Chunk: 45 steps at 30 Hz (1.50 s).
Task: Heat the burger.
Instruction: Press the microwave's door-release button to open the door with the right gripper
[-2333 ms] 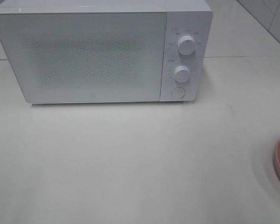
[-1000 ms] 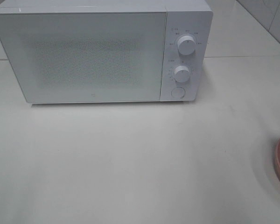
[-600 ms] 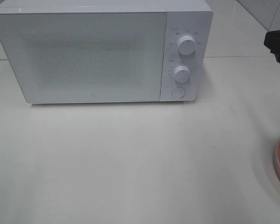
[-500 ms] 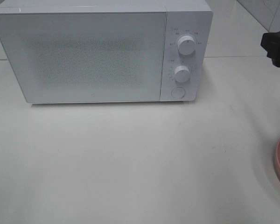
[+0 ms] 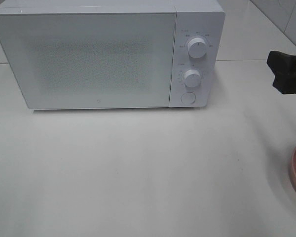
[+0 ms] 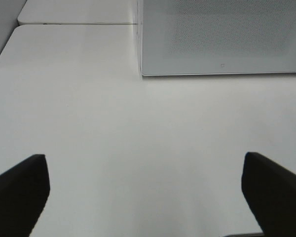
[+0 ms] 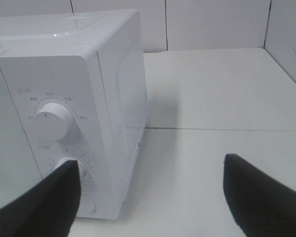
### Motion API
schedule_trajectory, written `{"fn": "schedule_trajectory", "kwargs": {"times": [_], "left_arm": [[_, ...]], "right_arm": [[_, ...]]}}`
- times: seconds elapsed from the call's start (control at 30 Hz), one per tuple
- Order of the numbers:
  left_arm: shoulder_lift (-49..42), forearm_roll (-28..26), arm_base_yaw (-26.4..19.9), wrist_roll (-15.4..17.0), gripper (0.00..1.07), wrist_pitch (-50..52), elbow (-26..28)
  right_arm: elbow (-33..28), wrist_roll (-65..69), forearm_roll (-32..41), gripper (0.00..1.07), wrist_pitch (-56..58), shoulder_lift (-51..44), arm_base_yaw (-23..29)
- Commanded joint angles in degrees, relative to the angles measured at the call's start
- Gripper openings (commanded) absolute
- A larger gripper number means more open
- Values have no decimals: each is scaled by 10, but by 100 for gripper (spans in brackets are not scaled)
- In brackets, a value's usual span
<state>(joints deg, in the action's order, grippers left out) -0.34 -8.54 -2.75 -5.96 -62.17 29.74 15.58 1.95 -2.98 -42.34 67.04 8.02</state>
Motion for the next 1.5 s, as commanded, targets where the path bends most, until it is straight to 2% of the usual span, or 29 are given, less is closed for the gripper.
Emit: {"fn": "schedule_trajectory", "kwargs": {"times": [0.03, 0.27, 0.53, 0.83, 0.9, 1.1, 1.17, 1.37, 1.5], "left_arm": [[-13, -2, 0, 0, 98, 9, -2], [-13, -2, 0, 0, 98, 9, -2], [-13, -2, 0, 0, 98, 9, -2], [-13, -2, 0, 0, 98, 9, -2], [-13, -2, 0, 0, 98, 9, -2], [-13, -2, 0, 0, 98, 9, -2], [-13, -2, 0, 0, 98, 9, -2], [-13, -2, 0, 0, 98, 9, -2], [-13, -2, 0, 0, 98, 9, -2]], "right_arm": [[-15, -51, 67, 76, -29, -1, 31], [-39, -132, 190, 76, -65, -1, 103], [-39, -169, 254, 76, -77, 14, 152], [-39, -171, 328, 76, -152, 115, 234], [-38, -172, 370, 76, -205, 162, 278], [-38, -172, 409, 76, -251, 207, 321], [-38, -168, 430, 76, -296, 241, 361], [-20, -157, 477, 76, -317, 274, 418], [-6, -157, 490, 76, -317, 285, 434]]}}
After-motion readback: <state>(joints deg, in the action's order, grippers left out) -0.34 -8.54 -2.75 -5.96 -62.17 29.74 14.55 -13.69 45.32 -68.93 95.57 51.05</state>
